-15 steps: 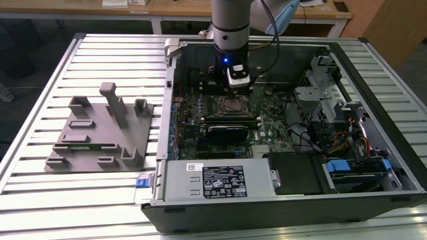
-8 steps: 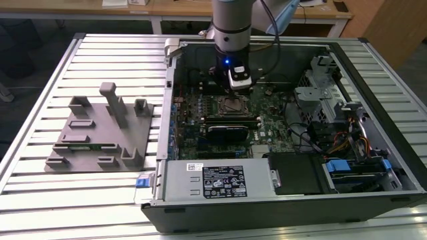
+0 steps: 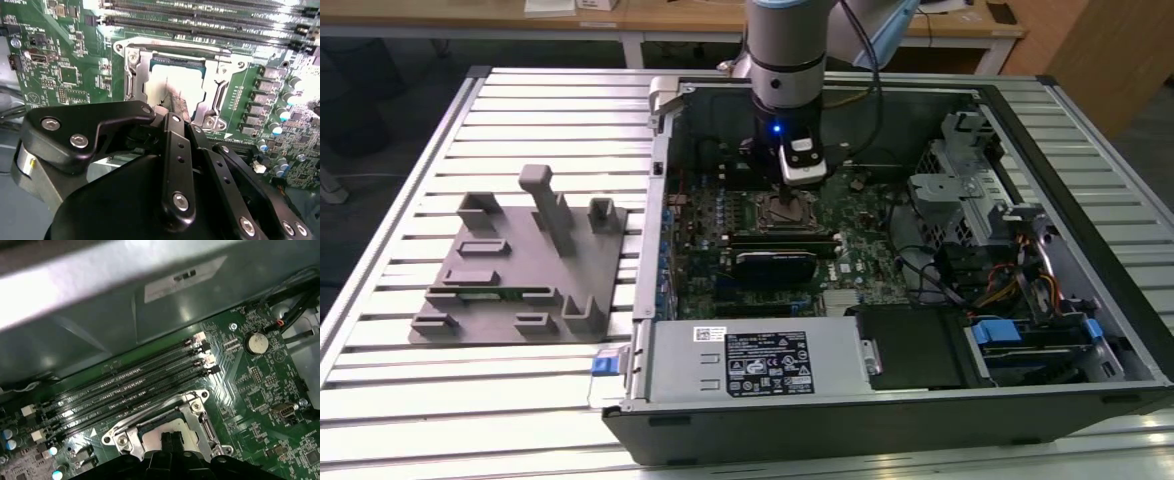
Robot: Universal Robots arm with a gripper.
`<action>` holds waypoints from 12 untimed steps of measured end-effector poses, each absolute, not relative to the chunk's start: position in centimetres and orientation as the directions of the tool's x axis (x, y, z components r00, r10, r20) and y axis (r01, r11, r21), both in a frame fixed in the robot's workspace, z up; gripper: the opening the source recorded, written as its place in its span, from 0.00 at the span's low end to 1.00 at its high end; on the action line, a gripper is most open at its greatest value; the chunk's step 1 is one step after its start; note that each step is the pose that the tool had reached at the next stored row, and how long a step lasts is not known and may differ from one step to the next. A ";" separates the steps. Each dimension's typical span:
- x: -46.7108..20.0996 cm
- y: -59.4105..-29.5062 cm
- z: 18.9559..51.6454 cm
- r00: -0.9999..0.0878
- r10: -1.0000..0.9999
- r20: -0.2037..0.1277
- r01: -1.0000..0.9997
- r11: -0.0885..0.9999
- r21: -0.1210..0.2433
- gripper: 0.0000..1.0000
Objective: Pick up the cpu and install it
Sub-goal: 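Install the first cpu locking lever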
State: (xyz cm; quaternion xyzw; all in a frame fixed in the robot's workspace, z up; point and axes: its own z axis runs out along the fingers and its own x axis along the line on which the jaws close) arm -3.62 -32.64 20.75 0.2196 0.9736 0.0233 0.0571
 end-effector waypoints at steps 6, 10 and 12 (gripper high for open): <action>-3.6 -33.5 20.7 -0.897 0.430 -0.101 0.425 0.902 0.070 0.11; -3.6 -33.9 20.7 -0.897 0.430 -0.101 0.425 0.903 0.071 0.11; -3.6 -33.9 20.7 -0.898 0.428 -0.101 0.423 0.903 0.070 0.11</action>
